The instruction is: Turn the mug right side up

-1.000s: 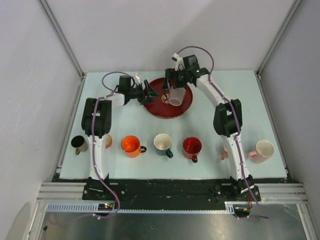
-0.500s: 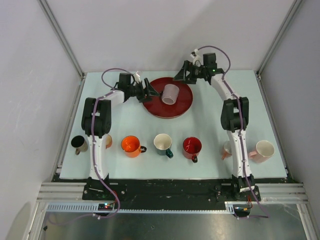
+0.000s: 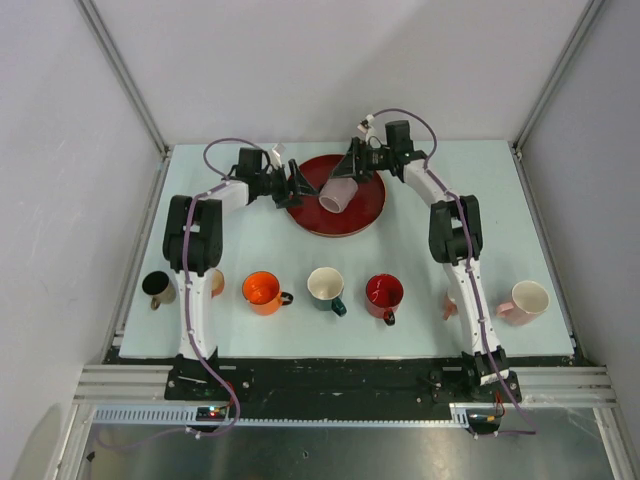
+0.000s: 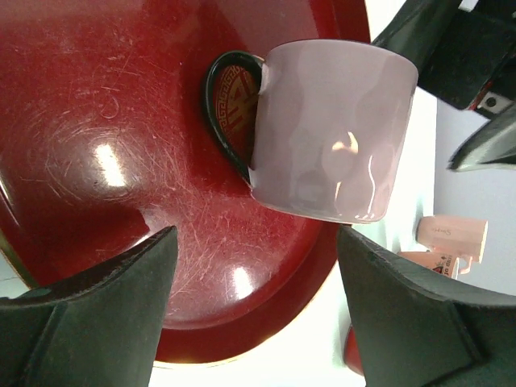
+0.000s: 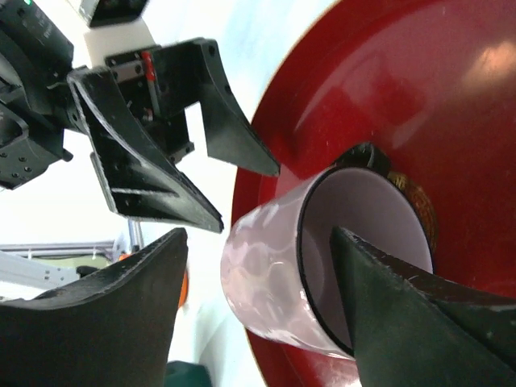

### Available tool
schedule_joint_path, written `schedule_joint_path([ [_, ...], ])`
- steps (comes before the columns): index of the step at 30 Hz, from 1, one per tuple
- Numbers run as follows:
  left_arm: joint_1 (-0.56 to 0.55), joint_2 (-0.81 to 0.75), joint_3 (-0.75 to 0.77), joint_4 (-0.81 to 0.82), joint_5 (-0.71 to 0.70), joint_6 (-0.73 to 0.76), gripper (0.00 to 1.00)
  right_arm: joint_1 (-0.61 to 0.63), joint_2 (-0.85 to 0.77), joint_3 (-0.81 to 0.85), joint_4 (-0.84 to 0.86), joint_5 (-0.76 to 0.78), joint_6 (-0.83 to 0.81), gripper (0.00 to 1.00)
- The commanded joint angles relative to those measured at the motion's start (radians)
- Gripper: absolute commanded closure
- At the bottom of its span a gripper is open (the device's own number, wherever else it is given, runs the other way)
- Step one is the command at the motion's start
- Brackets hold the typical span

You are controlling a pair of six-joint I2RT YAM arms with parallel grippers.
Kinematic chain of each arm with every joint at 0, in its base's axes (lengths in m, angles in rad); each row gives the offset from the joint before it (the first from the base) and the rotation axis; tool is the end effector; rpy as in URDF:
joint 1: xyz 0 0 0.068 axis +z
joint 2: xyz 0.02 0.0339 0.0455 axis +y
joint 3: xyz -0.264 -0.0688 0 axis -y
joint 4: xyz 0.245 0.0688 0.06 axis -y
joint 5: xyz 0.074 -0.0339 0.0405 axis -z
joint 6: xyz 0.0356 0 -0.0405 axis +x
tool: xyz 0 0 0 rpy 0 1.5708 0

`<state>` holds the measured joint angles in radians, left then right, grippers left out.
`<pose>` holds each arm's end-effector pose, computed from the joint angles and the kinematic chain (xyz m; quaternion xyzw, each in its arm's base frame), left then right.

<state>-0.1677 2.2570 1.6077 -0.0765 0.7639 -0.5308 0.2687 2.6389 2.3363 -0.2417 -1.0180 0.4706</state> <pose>0.4822 -0.1066 0.1512 -0.0025 0.8600 -0.4496 0.2412 0.5534 0.1838 0.1770 -0.1614 0.7810 0.5508 0.2464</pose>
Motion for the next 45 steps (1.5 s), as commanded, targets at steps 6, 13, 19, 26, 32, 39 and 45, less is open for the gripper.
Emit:
schedule_joint_path([
  [6, -0.002, -0.085, 0.081, -0.034, 0.005, 0.047, 0.17, 0.012, -0.115, -0.078, -0.205, -0.052, -0.245, 0.68],
  [13, 0.033, -0.165, 0.114, -0.15, -0.017, 0.116, 0.17, 0.037, -0.235, -0.084, -0.258, 0.08, -0.376, 1.0],
  [19, 0.105, -0.266, 0.175, -0.345, -0.049, 0.188, 0.13, 0.144, -0.476, -0.181, -0.311, 0.401, -0.724, 1.0],
  [26, 0.128, -0.402, 0.279, -0.616, -0.147, 0.394, 0.02, 0.429, -0.714, -0.578, -0.158, 0.944, -1.479, 1.0],
  [32, 0.094, -0.544, 0.287, -0.723, -0.18, 0.532, 0.0, 0.546, -0.74, -0.66, -0.097, 1.137, -1.681, 1.0],
  [39, -0.055, -0.592, 0.347, -0.925, -0.379, 0.966, 0.04, 0.654, -0.777, -0.77, -0.049, 1.244, -1.883, 1.0],
  [45, -0.164, -0.589, 0.31, -1.001, -0.447, 1.172, 0.13, 0.696, -0.803, -0.822, -0.037, 1.264, -1.919, 1.0],
])
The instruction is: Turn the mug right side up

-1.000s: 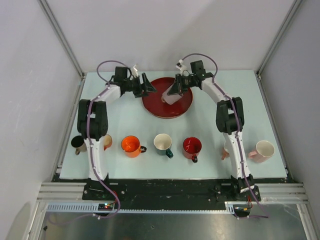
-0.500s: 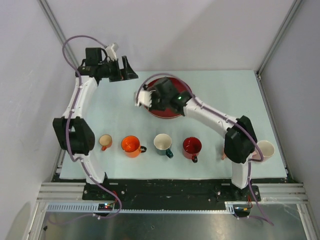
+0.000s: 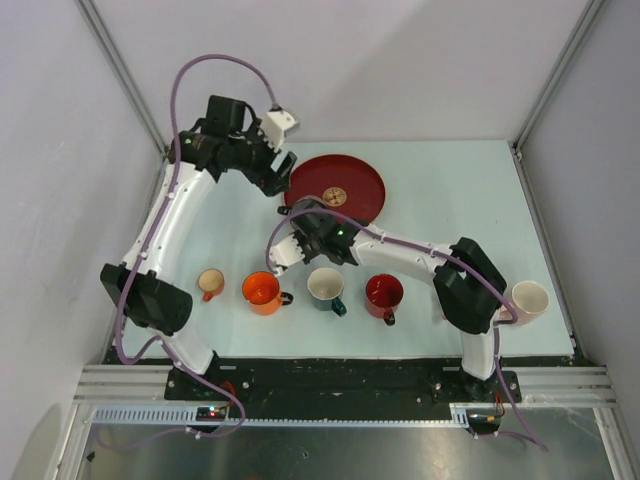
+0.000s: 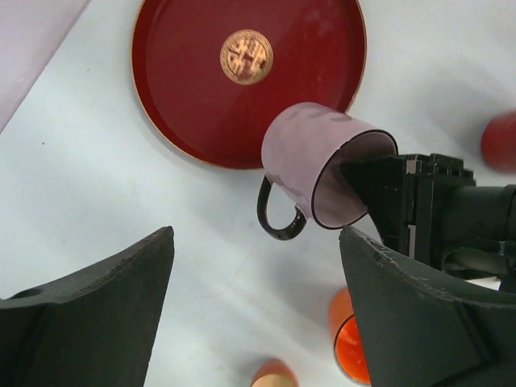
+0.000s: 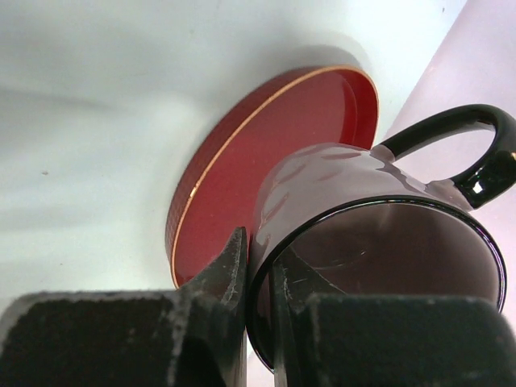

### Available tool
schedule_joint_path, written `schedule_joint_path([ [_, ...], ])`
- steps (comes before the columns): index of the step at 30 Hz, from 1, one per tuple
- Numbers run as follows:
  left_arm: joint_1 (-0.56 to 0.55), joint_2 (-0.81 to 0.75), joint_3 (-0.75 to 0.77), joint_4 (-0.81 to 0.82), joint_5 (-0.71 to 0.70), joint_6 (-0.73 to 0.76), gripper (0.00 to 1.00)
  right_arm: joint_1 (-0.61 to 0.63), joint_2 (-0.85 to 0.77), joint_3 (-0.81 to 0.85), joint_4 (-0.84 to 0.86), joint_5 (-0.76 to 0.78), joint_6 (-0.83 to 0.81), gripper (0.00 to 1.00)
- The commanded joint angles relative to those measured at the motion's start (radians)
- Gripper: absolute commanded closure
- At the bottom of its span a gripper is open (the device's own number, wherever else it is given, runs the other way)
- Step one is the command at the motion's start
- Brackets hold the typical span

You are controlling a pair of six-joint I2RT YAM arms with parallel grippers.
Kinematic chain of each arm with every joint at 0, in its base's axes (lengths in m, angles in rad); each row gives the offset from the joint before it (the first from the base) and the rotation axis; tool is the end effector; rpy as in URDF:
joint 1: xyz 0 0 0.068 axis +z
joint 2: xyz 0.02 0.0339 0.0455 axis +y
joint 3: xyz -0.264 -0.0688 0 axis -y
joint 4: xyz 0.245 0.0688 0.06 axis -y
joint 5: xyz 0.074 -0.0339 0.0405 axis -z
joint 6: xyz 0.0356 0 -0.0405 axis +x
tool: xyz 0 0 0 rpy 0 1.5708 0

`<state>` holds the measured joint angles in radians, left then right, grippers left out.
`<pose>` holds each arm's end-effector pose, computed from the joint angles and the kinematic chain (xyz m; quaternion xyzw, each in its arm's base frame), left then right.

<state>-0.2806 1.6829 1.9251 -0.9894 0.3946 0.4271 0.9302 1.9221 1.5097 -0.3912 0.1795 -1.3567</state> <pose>0.3339 -0.1105 0.4202 0.3850 0.8158 -0.1504 0.4046 0.2651 0.3450 0.2397 -0.8266 0.4133 -0.1601 0.3467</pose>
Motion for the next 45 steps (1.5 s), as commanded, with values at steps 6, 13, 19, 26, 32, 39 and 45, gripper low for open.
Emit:
schedule_joint_path([
  [6, -0.145, 0.006, -0.088, -0.073, -0.096, 0.272, 0.19, 0.048, -0.089, 0.017, 0.115, 0.064, -0.09, 1.0],
  [13, -0.18, 0.006, -0.188, 0.017, -0.174, 0.246, 0.32, 0.045, -0.092, 0.021, 0.107, 0.044, -0.064, 1.0],
  [19, -0.2, 0.01, -0.278, 0.224, -0.335, 0.167, 0.45, 0.05, -0.086, 0.043, 0.102, 0.018, -0.033, 1.0],
  [26, -0.203, 0.017, -0.337, 0.388, -0.316, 0.006, 0.73, 0.059, -0.091, 0.045, 0.098, -0.001, -0.009, 1.0],
  [32, -0.183, 0.017, -0.389, 0.41, -0.283, -0.119, 0.99, 0.057, -0.099, 0.023, 0.16, 0.034, 0.015, 0.95],
  [39, -0.033, 0.005, -0.382, 0.43, -0.291, -0.232, 1.0, 0.061, -0.096, 0.006, 0.281, 0.107, 0.05, 0.36],
  [45, 0.1, 0.03, -0.391, 0.43, -0.239, -0.291, 1.0, 0.08, -0.104, 0.003, 0.317, 0.111, 0.031, 0.31],
])
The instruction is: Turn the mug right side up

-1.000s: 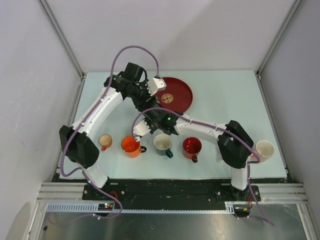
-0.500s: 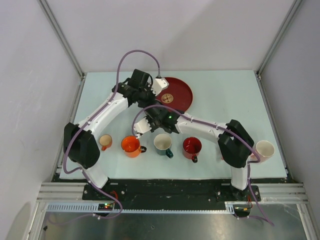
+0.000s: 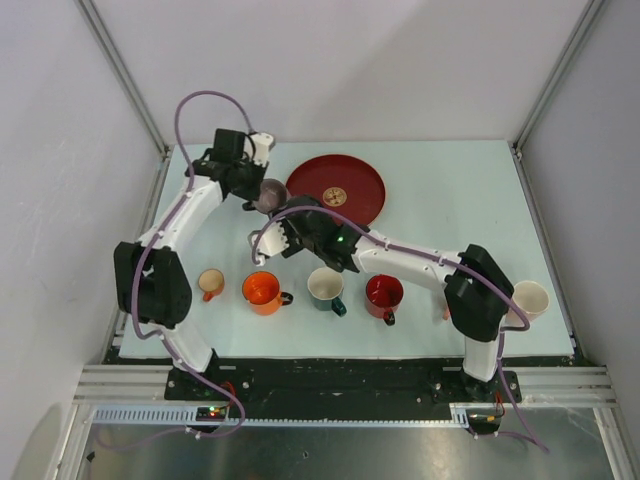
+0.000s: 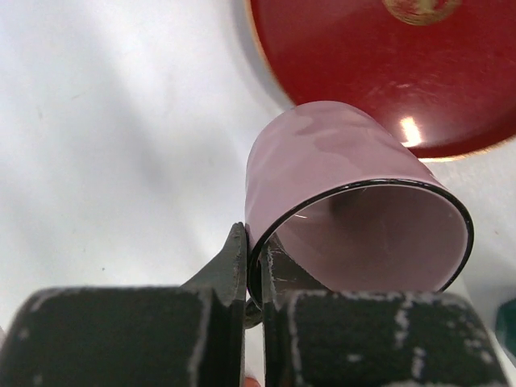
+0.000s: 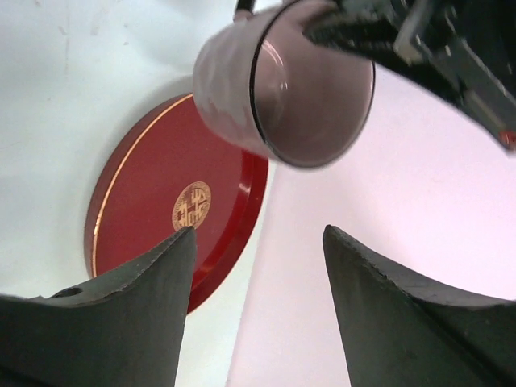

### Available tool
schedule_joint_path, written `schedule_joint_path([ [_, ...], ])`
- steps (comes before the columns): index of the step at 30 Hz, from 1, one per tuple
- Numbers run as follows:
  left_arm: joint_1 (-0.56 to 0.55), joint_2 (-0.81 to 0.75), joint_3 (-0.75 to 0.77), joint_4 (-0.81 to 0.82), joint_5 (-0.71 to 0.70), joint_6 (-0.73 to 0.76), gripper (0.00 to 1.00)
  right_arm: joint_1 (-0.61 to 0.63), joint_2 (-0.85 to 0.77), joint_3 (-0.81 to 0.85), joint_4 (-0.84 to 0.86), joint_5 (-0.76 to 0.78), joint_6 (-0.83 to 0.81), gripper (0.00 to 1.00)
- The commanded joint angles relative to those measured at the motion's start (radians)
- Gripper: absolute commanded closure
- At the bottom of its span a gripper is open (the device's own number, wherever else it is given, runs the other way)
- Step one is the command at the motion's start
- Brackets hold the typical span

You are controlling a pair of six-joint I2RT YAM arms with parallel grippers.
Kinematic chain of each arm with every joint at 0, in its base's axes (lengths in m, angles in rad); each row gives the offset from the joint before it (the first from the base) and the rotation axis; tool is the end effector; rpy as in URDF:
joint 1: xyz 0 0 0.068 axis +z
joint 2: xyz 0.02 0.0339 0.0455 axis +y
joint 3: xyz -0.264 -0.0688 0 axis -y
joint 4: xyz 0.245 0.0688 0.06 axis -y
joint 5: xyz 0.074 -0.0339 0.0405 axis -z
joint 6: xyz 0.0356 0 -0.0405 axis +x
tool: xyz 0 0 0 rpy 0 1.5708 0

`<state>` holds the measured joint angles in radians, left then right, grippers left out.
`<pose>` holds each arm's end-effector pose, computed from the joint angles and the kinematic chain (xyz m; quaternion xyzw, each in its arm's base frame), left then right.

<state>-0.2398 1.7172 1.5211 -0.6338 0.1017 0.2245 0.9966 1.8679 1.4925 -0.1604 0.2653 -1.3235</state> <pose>0.3725 -0.0948 0.3051 0.2321 0.9018 -0.0501 0.3612 0.2470 0.3647 0.2766 -0.7636 0.4040 -0.1932 0.4651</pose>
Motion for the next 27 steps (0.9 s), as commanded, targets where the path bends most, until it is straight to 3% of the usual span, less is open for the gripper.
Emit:
schedule_joint_path([
  [1, 0.091, 0.0, 0.013, 0.073, 0.057, -0.1, 1.0, 0.016, -0.052, 0.02, 0.088, 0.029, -0.004, 0.31],
  [7, 0.293, -0.026, -0.026, 0.072, 0.002, -0.097, 1.0, 0.022, -0.058, 0.021, 0.072, 0.054, 0.025, 0.31],
  [16, 0.625, -0.055, -0.161, 0.077, 0.034, -0.046, 1.0, -0.001, -0.092, 0.042, 0.038, -0.026, 0.243, 0.31],
  [21, 0.716, -0.044, -0.214, 0.104, 0.019, -0.027, 1.0, -0.014, -0.101, 0.041, 0.013, -0.05, 0.277, 0.31],
  [27, 0.735, -0.003, -0.251, 0.111, 0.012, -0.002, 1.0, -0.019, -0.097, 0.044, 0.002, -0.045, 0.291, 0.31],
])
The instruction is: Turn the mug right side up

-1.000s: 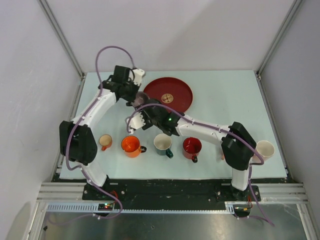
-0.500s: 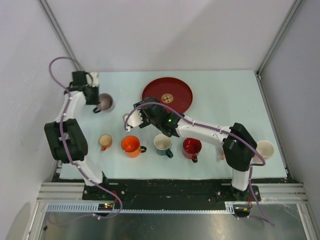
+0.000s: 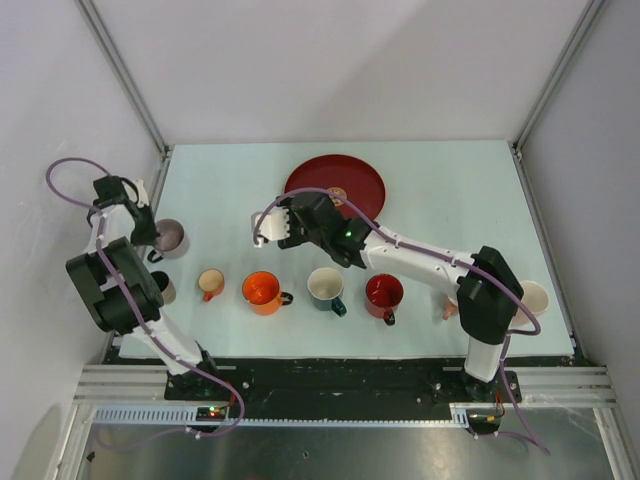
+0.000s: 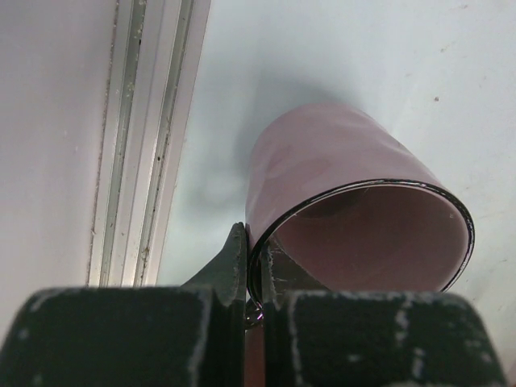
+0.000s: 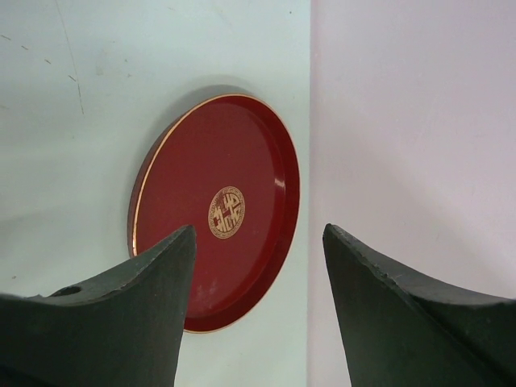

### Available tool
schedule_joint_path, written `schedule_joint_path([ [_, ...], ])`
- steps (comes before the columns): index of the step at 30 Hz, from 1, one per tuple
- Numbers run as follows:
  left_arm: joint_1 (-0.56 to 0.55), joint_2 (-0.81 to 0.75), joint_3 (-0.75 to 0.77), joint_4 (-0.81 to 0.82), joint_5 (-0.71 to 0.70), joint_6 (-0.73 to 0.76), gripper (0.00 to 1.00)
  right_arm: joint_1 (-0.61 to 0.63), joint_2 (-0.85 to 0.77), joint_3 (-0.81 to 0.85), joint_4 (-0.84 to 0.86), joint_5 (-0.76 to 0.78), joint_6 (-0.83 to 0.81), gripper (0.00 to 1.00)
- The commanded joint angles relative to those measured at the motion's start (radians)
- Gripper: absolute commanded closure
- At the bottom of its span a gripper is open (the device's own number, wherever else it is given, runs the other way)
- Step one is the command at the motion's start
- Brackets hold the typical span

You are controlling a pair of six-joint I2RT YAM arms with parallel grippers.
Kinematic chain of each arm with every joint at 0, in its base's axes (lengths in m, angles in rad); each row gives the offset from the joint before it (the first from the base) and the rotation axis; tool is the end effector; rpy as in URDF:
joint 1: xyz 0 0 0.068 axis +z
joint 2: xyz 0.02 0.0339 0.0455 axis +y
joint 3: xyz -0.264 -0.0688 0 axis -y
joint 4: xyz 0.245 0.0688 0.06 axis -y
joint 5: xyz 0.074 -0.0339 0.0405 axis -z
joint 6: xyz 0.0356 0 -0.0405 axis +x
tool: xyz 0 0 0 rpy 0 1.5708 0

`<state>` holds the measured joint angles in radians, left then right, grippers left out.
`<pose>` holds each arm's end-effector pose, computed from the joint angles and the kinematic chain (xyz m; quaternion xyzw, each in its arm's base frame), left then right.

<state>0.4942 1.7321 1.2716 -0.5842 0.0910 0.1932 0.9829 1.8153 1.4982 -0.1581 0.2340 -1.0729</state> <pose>0.3215 0.1696 0.2243 -0.1329 0.9555 0.0462 0.2594 0.2465 0.3549 0.3006 -0.6945 0.4901 -0.1228 0.5122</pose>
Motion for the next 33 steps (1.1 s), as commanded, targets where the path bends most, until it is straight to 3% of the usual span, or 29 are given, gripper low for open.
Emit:
schedule_joint_path([
  [1, 0.001, -0.005, -0.002, 0.061, 0.024, 0.032, 1.0, -0.007, -0.045, 0.038, -0.001, -0.015, 0.042, 0.31],
  [3, 0.001, 0.018, 0.004, 0.062, 0.019, 0.033, 1.0, -0.01, -0.047, 0.039, 0.001, -0.013, 0.047, 0.31],
  [5, 0.001, 0.028, 0.006, 0.062, 0.024, 0.035, 0.9, -0.016, -0.05, 0.046, 0.002, -0.011, 0.066, 0.31],
  [8, 0.001, 0.015, 0.007, 0.06, 0.033, 0.045, 0.6, -0.037, -0.061, 0.061, -0.01, -0.023, 0.132, 0.31],
  [12, 0.001, -0.032, 0.019, 0.06, 0.04, 0.05, 0.4, -0.077, -0.088, 0.064, -0.008, -0.042, 0.242, 0.31],
  [20, -0.043, -0.181, 0.049, 0.043, 0.099, 0.042, 0.21, -0.285, -0.173, 0.063, -0.074, -0.055, 0.665, 0.3],
  [24, -0.159, -0.267, 0.064, 0.03, 0.069, 0.065, 0.16, -0.478, -0.239, 0.037, -0.171, -0.096, 0.98, 0.3],
  [28, -0.301, -0.36, 0.099, 0.022, 0.025, 0.057, 0.07, -0.702, -0.327, -0.06, -0.236, -0.198, 1.238, 0.22],
  [33, -0.438, -0.537, 0.077, -0.03, -0.006, -0.02, 0.01, -0.867, -0.461, -0.181, -0.269, -0.137, 1.323, 0.2],
])
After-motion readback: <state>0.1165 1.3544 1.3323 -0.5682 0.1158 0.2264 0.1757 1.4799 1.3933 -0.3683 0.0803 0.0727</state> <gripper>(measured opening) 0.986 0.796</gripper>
